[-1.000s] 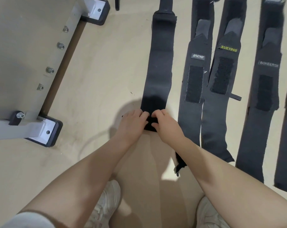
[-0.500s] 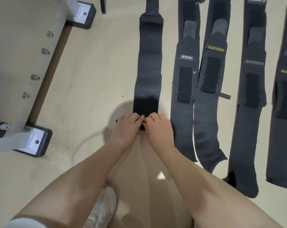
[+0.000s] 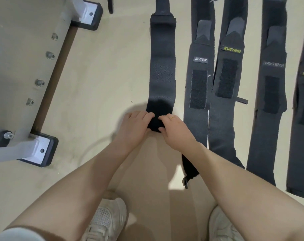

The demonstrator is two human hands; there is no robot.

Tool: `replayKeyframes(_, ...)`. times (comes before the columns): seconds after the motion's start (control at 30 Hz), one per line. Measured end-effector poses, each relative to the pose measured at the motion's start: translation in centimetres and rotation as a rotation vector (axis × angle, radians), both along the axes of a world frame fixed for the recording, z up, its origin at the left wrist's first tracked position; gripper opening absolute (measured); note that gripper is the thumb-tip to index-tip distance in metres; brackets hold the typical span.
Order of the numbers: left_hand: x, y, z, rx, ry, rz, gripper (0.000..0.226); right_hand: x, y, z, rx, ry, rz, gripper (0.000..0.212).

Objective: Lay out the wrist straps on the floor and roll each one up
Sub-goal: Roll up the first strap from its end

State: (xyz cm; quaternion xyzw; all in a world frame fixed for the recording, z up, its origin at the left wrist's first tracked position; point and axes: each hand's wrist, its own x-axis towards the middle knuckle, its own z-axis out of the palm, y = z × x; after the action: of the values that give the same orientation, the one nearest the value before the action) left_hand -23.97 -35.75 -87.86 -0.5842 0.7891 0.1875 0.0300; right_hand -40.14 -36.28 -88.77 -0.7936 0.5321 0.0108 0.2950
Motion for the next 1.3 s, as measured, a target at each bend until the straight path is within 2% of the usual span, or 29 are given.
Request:
replayKeyframes(0.1,0.1,-1.8,0.1,0.041,-0.023,-0.037,0.037,0.2,-0.5,-0.3,0.014,-0.026,-0.117,0.038)
replayKeyframes(0.23,-0.3,-3.8,0.4,0.226,-0.040,-0.072,0.038,0.9,0.4,-0.5,-0.242,0.040,-0.207,0.022)
replayKeyframes(0.3,-0.4,-4.2,0.4,0.379,-0.023,-0.082,0.036,0.9,1.0,-0.5,-0.289,0.070,-0.144,0.016)
replayKeyframes(0.37,-0.4,-4.2,0.1,0.499,0.007,-0.086,0.036,0.3,1.7,-0.8,-0.262,0.166,-0.016,0.033)
replayKeyframes(0.43,-0.4,-3.9,0.1,0.539,0.034,-0.071,0.039,-0.3,2.1,-1.1,-0.263,0.238,0.061,0.054)
replayKeyframes(0.53,-0.6,-3.2,0.4,0.453,0.100,0.039,0.037,-0.6,1.9,-1.3,-0.305,0.249,0.060,0.061)
replayKeyframes(0.63,-0.6,-1.5,0.7,0.096,0.146,0.087,0.026,-0.4,0.6,-0.6,-0.330,0.315,0.085,0.057)
replayKeyframes(0.7,-0.6,-0.2,0.3,0.019,0.123,0.047,0.031,-0.6,-0.4,0.0,-0.204,0.221,0.053,0.053)
replayKeyframes(0.77,-0.8,1.0,-0.3,0.064,0.048,0.015,0.054,-1.1,-1.5,0.1,-0.064,0.054,-0.037,0.045)
replayKeyframes(0.83,-0.8,1.3,-0.4,0.055,0.010,0.015,0.063,-1.5,-1.7,-0.3,-0.056,-0.010,-0.082,0.035)
replayKeyframes(0.9,-0.9,0.9,-0.3,0.018,0.037,0.051,0.054,-1.2,-1.6,-0.4,-0.102,0.001,-0.128,0.031)
replayKeyframes(0.97,-1.0,0.0,0.1,0.090,0.143,0.126,0.046,-0.5,-1.1,-0.8,-0.205,-0.002,-0.171,0.027)
replayKeyframes(1.03,-0.7,-0.7,0.1,0.175,0.233,0.172,0.045,0.1,-0.6,-0.6,-0.220,-0.021,-0.209,0.025)
replayKeyframes(1.1,-0.5,-1.2,0.2,0.221,0.276,0.188,0.045,0.0,-0.3,-0.6,-0.203,-0.017,-0.140,0.041)
replayKeyframes(1.17,-0.5,-1.7,0.3,0.258,0.293,0.203,0.043,-0.6,0.3,-0.9,-0.245,0.077,-0.041,0.060)
replayKeyframes(1.23,-0.7,-1.7,0.2,0.287,0.299,0.235,0.041,-1.0,-0.1,-0.4,-0.251,0.154,-0.025,0.052)
replayKeyframes(1.3,-1.0,-1.6,0.3,0.361,0.388,0.332,0.039,-0.9,-1.3,0.0,-0.154,0.116,-0.038,0.042)
